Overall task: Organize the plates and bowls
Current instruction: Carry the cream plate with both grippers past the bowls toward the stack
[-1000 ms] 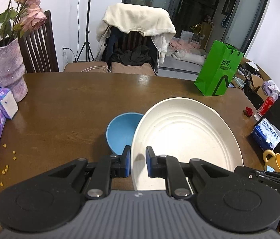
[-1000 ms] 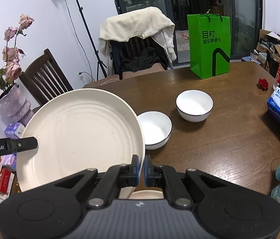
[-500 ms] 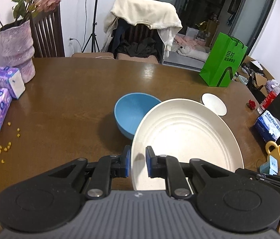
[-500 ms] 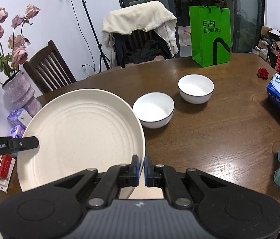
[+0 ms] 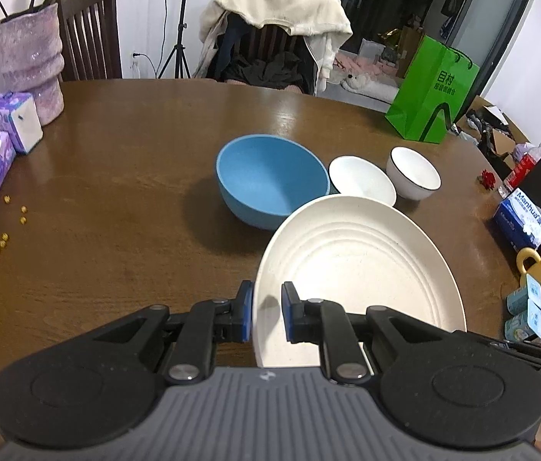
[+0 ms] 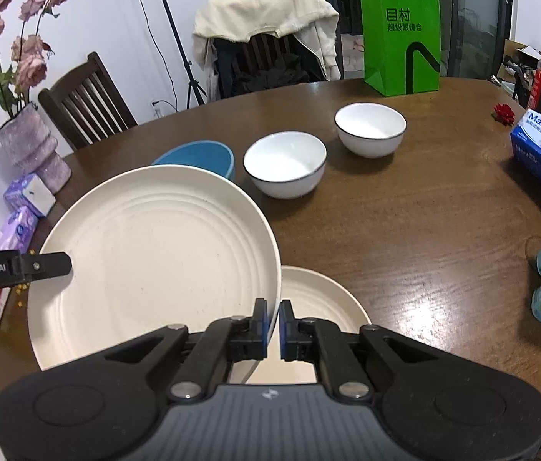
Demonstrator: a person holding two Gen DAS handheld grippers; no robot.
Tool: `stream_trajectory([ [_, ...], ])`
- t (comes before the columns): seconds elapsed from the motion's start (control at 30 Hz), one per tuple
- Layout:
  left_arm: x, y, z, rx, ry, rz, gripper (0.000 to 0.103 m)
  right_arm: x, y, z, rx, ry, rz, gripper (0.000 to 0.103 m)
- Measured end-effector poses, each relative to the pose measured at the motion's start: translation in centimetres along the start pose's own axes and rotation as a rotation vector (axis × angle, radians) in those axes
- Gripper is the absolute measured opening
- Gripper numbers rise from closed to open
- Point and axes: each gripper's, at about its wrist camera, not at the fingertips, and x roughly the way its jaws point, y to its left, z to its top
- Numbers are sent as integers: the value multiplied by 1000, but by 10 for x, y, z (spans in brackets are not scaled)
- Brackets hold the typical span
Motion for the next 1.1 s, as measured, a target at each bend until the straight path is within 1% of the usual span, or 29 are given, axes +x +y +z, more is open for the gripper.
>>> stream_trajectory([
  [0.17,7,-4,-7,4,15,-2,16,4,-6,-11,-5,13,-16,6],
  [0.67,23,-19,-30,34,55,1,16,15,-23,-26,7,44,-42,6],
  [1.1,37,-34,-40,72,75,-2,16,19,-39,-39,23,57,-65,6],
])
